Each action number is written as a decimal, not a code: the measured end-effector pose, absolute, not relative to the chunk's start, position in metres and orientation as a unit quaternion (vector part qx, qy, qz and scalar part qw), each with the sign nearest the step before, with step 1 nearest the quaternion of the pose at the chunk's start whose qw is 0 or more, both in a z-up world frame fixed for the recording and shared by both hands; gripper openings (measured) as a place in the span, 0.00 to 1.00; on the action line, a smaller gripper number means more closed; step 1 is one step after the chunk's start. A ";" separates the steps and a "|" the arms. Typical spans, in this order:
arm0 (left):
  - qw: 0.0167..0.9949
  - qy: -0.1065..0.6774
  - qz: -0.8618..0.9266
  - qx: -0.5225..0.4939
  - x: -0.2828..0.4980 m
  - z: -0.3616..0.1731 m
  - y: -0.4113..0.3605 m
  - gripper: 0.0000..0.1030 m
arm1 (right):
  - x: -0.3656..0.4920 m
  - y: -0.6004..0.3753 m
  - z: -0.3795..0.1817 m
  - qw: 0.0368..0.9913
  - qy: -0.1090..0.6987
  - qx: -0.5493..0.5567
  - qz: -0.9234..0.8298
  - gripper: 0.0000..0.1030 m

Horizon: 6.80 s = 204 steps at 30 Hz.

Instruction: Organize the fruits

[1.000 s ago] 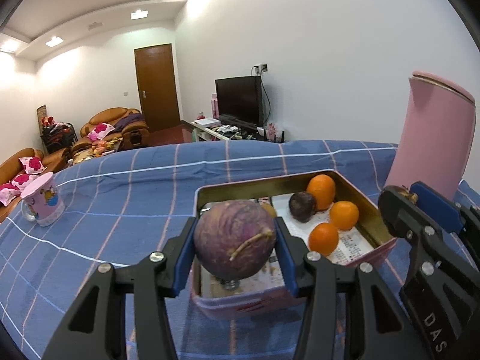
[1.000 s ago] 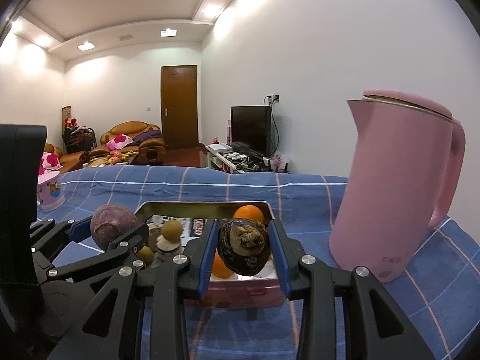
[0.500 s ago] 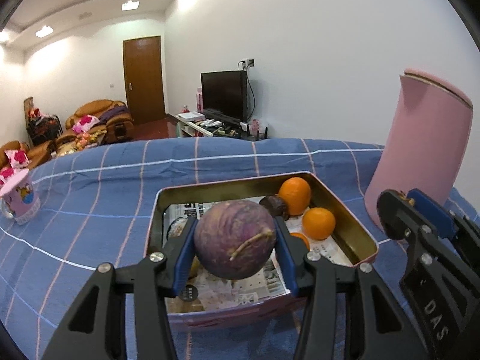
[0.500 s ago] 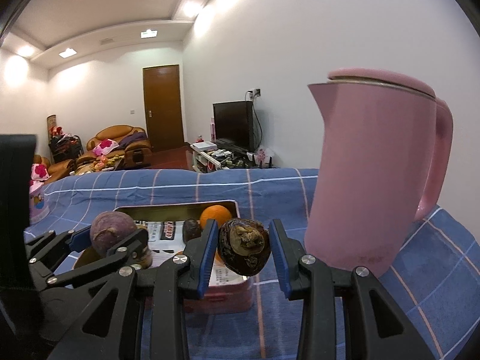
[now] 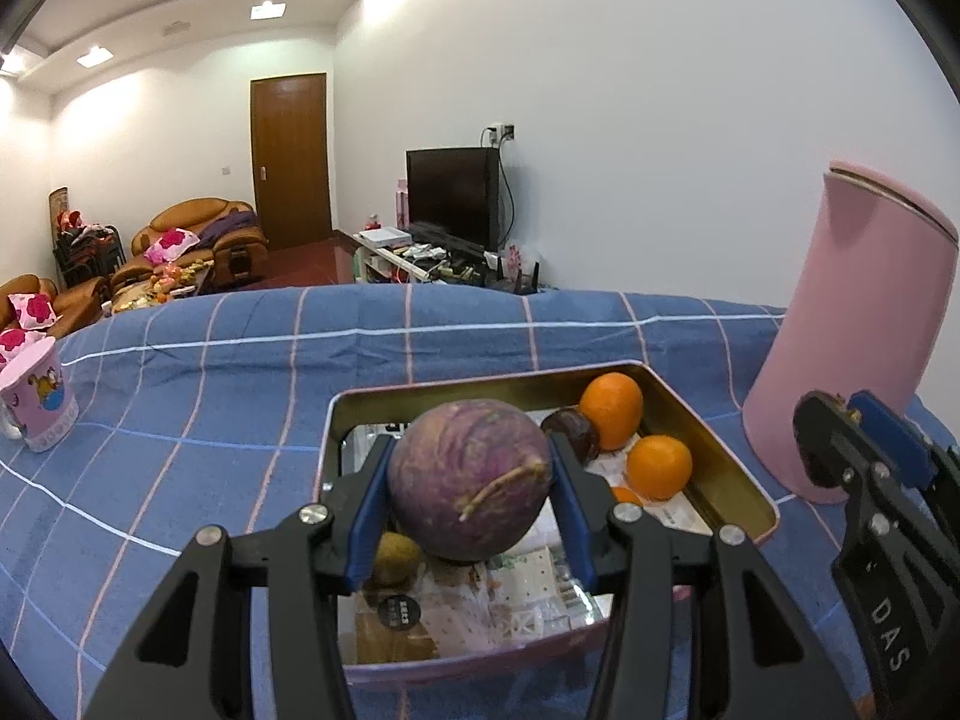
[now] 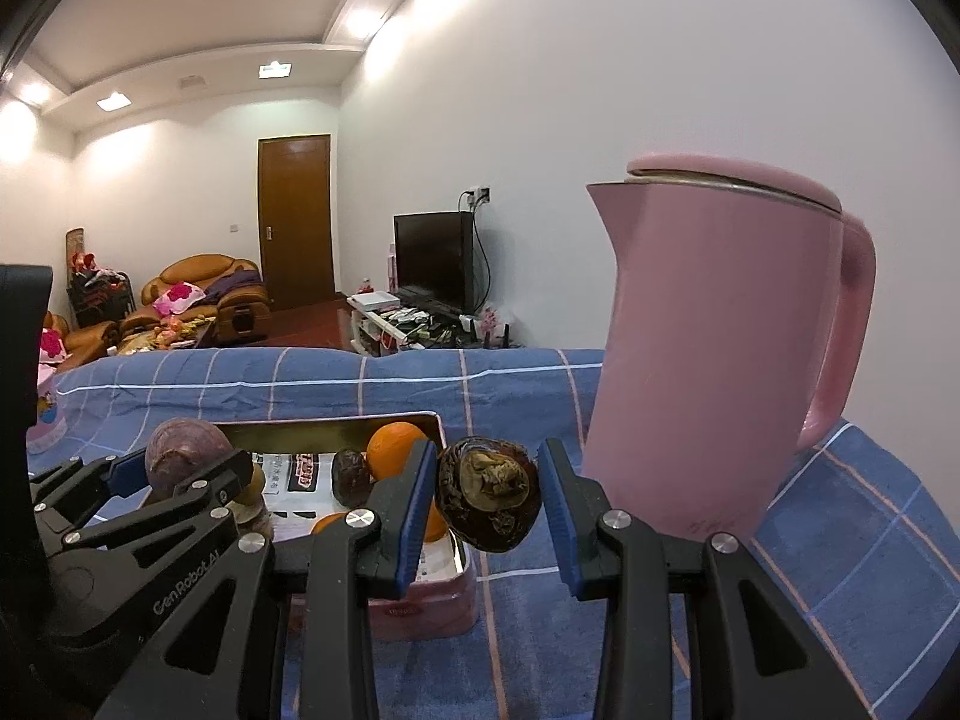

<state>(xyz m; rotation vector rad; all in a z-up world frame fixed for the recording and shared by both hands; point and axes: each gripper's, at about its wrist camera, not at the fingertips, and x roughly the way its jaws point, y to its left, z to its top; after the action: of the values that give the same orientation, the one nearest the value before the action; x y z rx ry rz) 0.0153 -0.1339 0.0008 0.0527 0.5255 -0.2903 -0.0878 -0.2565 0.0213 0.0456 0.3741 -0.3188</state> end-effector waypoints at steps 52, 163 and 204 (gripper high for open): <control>0.952 0.281 -0.119 0.021 0.054 -0.002 -0.136 0.50 | -0.024 -0.242 0.025 0.975 0.191 0.025 -0.111 0.36; 0.980 0.167 -0.090 0.060 -0.017 0.014 -0.102 1.00 | -0.095 -0.232 0.028 0.989 0.094 0.024 -0.114 0.87; 0.981 0.168 -0.083 0.051 -0.020 0.016 -0.096 1.00 | -0.101 -0.235 0.029 0.988 0.082 0.031 -0.129 0.87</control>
<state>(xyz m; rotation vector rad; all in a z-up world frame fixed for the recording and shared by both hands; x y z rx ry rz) -0.0198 -0.0955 0.0162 0.1034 0.3377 -0.1663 -0.1010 -0.2346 0.0290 0.0632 0.1656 -0.2591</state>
